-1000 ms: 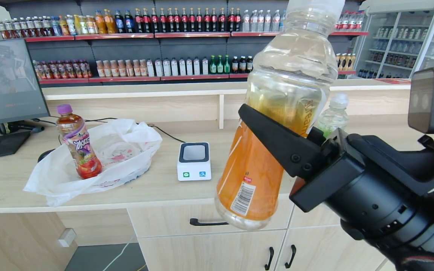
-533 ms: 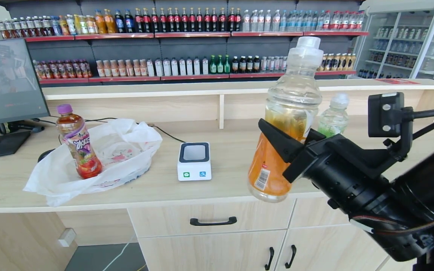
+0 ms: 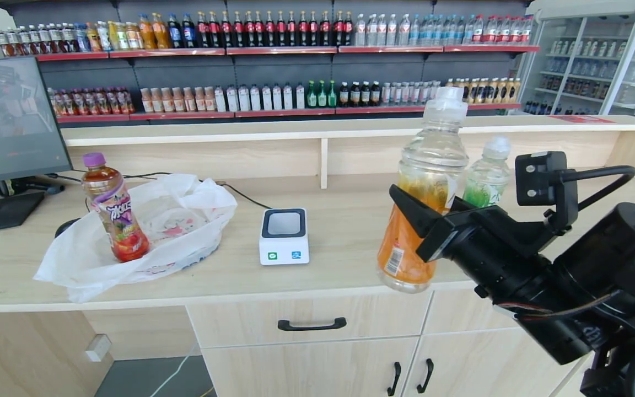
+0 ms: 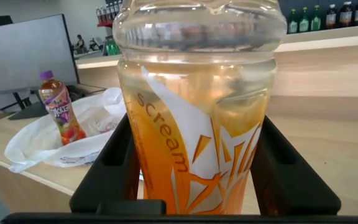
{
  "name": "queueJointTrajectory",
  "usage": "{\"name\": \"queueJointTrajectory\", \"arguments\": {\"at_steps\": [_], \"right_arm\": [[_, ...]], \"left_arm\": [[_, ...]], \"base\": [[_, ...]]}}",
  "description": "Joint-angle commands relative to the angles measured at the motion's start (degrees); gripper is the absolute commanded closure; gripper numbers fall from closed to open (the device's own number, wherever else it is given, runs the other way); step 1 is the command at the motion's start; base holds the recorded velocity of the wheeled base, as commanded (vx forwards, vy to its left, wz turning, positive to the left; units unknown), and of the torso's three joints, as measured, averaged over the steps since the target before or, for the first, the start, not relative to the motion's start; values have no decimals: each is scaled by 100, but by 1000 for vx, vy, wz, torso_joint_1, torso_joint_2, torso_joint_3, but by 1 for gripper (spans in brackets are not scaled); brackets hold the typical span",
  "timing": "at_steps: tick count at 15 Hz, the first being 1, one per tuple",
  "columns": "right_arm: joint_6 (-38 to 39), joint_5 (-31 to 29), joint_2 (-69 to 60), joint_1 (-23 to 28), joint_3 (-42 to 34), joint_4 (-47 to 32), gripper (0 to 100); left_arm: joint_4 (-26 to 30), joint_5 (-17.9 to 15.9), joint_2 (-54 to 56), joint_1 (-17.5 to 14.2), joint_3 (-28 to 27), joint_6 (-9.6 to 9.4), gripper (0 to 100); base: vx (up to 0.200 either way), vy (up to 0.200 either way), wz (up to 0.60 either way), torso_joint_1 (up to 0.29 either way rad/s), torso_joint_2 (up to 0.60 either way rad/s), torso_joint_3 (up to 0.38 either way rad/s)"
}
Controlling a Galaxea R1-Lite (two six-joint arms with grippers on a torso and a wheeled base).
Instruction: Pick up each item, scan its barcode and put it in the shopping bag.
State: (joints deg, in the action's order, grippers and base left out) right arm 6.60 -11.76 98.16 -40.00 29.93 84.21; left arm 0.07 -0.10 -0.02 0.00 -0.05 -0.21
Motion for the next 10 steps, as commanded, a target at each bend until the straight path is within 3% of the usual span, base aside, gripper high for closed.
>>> {"name": "queueJointTrajectory", "arguments": {"at_steps": [1, 6, 10], "right_arm": [[0, -1, -69, 97, -92, 7, 100], [-27, 16, -315, 300, -365, 16, 100], [-35, 25, -289, 370, -347, 43, 100]], "left_arm": [[1, 1, 2, 0, -4, 3, 0], [1, 1, 2, 0, 5, 3, 0], [1, 1, 2, 0, 5, 3, 0]], "base": [[0, 0, 0, 0, 0, 0], [0, 0, 0, 0, 0, 0], [0, 200, 0, 1, 1, 4]]}}
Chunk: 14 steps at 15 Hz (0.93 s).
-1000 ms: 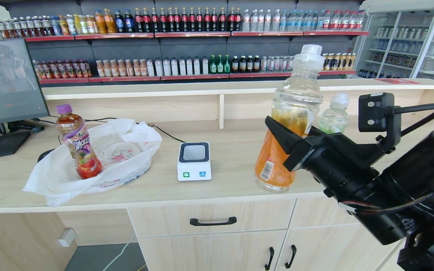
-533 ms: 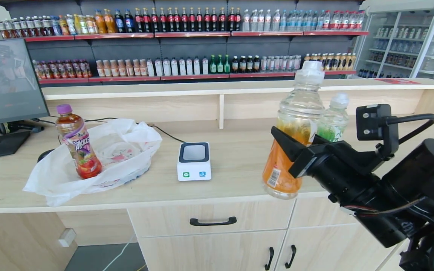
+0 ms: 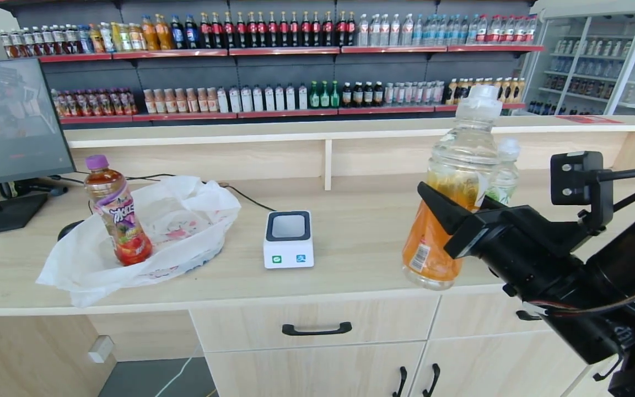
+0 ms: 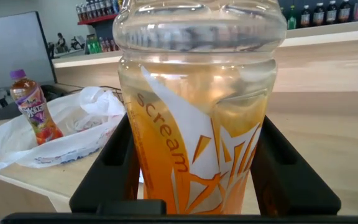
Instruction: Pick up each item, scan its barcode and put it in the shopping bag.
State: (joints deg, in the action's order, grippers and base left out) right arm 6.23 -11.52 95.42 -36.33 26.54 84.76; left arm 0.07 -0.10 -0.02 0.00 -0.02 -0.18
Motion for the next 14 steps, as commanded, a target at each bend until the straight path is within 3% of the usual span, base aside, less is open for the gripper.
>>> {"name": "queueJointTrajectory", "arguments": {"at_steps": [1, 14], "right_arm": [[1, 1, -41, 12, -8, -12, 100], [-210, 45, 126, 108, 62, 32, 100]], "left_arm": [[1, 1, 2, 0, 2, 1, 0], [1, 1, 2, 0, 2, 18, 0]], "base": [[0, 200, 0, 22, 7, 2], [0, 200, 0, 4, 3, 2]]}}
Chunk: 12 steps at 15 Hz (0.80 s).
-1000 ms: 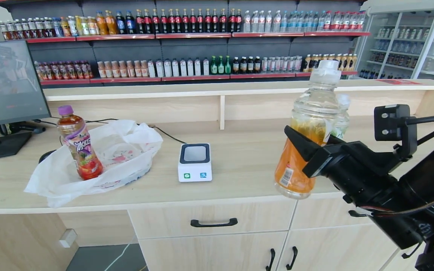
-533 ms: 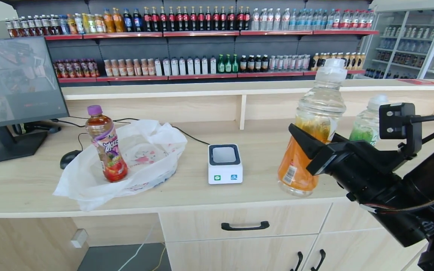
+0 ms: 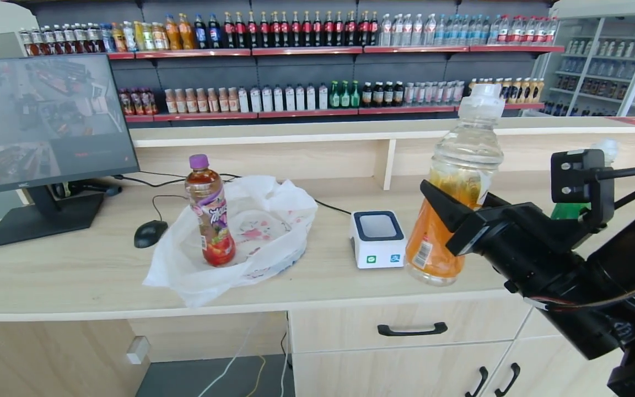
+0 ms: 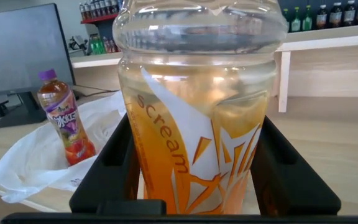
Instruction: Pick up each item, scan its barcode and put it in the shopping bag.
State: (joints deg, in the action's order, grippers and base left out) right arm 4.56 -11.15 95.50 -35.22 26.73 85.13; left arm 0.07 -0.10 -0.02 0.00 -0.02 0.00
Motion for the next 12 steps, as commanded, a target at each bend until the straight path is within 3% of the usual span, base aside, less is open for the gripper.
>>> {"name": "queueJointTrajectory", "arguments": {"at_steps": [1, 5, 8, 12], "right_arm": [[-104, 70, 197, -29, 25, -5, 100], [-1010, 746, 672, 50, 403, -5, 100], [-1757, 1221, 1304, 50, 1123, 30, 100], [-2996, 1159, 1928, -20, 1581, 487, 100]], "left_arm": [[1, 1, 2, 0, -6, -9, 0], [1, 1, 2, 0, -6, -9, 0], [1, 1, 2, 0, -6, -9, 0], [1, 1, 2, 0, 2, -18, 0]], "base": [[0, 0, 0, 0, 0, 0], [0, 0, 0, 0, 0, 0], [0, 0, 0, 0, 0, 0], [0, 0, 0, 0, 0, 0]]}}
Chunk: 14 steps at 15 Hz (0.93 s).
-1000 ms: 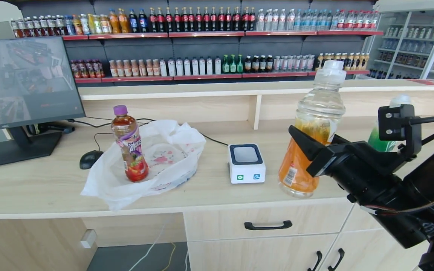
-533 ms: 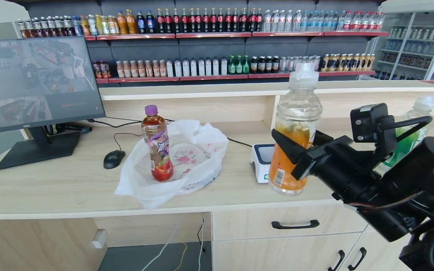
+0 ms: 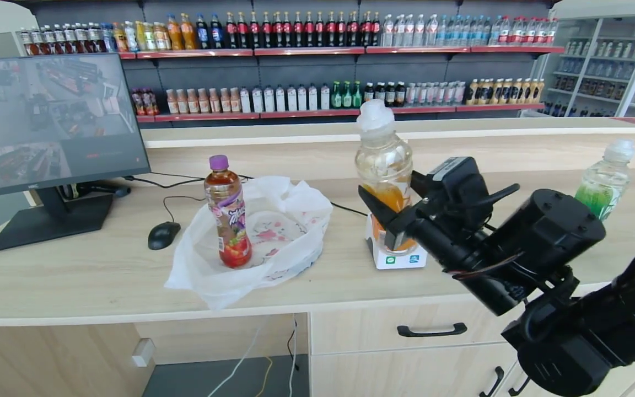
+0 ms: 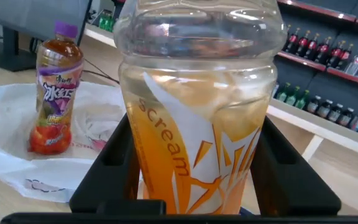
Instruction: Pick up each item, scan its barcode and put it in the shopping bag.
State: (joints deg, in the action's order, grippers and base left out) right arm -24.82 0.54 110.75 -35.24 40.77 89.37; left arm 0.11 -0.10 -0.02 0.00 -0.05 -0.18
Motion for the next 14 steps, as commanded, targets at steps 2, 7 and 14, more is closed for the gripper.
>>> {"name": "queueJointTrajectory", "arguments": {"at_steps": [2, 7, 14], "right_arm": [[-1332, 588, 535, 105, 503, 63, 100], [-2862, 2346, 939, 721, 1197, 63, 100], [-3582, 3691, 1291, 1380, 1171, 63, 100]], "left_arm": [[-2, 1, 2, 0, 5, 1, 0], [-2, 1, 2, 0, 5, 1, 0], [-2, 1, 2, 0, 5, 1, 0]], "base": [[0, 0, 0, 0, 0, 0], [0, 0, 0, 0, 0, 0], [0, 0, 0, 0, 0, 0]]}}
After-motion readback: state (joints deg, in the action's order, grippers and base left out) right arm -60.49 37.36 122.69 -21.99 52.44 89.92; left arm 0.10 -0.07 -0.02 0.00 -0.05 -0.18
